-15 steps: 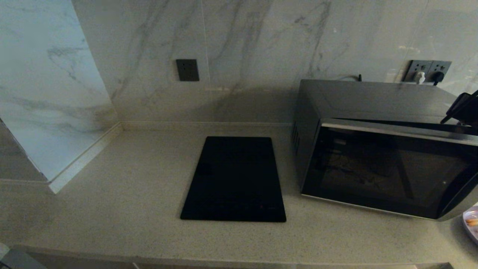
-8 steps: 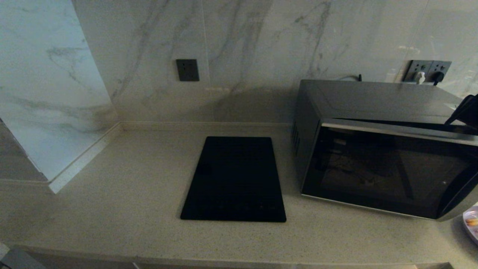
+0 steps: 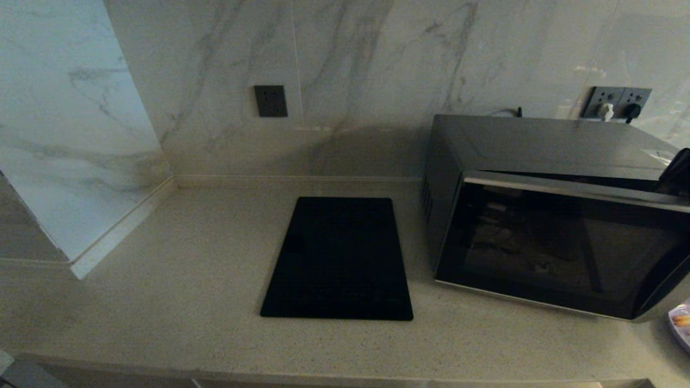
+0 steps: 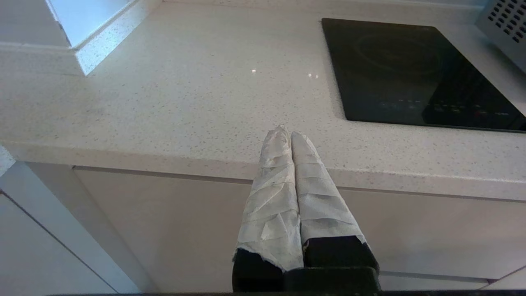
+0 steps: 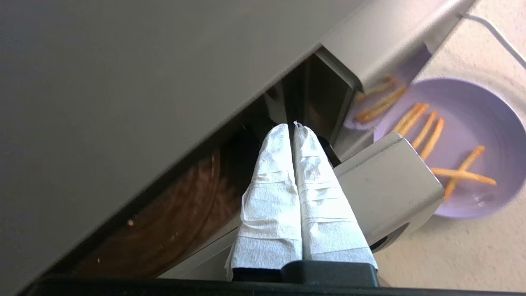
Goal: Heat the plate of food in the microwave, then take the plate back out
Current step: Open the microwave oven
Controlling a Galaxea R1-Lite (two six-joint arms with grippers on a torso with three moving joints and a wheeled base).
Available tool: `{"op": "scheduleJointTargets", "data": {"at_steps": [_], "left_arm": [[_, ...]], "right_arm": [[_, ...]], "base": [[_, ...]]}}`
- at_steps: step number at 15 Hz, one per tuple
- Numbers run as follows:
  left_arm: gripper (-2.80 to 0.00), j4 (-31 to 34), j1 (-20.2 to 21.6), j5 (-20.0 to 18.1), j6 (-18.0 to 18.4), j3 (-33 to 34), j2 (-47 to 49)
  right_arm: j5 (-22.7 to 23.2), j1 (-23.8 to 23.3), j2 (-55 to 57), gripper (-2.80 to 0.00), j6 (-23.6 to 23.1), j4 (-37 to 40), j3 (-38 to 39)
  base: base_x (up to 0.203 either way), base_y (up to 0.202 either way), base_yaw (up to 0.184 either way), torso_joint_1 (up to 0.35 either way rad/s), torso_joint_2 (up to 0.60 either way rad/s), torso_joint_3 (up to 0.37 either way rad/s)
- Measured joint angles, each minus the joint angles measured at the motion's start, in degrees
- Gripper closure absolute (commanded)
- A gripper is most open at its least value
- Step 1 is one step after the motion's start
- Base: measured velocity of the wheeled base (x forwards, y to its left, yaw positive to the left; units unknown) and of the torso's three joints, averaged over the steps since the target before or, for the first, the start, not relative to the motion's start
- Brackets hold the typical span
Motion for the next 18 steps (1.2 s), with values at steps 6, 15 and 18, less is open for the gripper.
{"op": "scheduleJointTargets", "data": {"at_steps": [6,15,18], "left_arm": [[0.00,0.0,0.0,0.0,0.0,0.0,0.0],[0.00,0.0,0.0,0.0,0.0,0.0,0.0],[0.00,0.0,0.0,0.0,0.0,0.0,0.0]], "right_arm": [[0.1,0.1,-3.4,0.00,0.0,4.2,-0.2],[4.6,2.6,-8.2,0.00,2.6,15.8,-0.7],[5.8,2.8,-8.6,0.00,2.6,18.4,-2.1]], "base": [[0.000,0.000,0.000,0.000,0.00,0.000],[0.000,0.000,0.000,0.000,0.00,0.000],[0.000,0.000,0.000,0.000,0.00,0.000]]}}
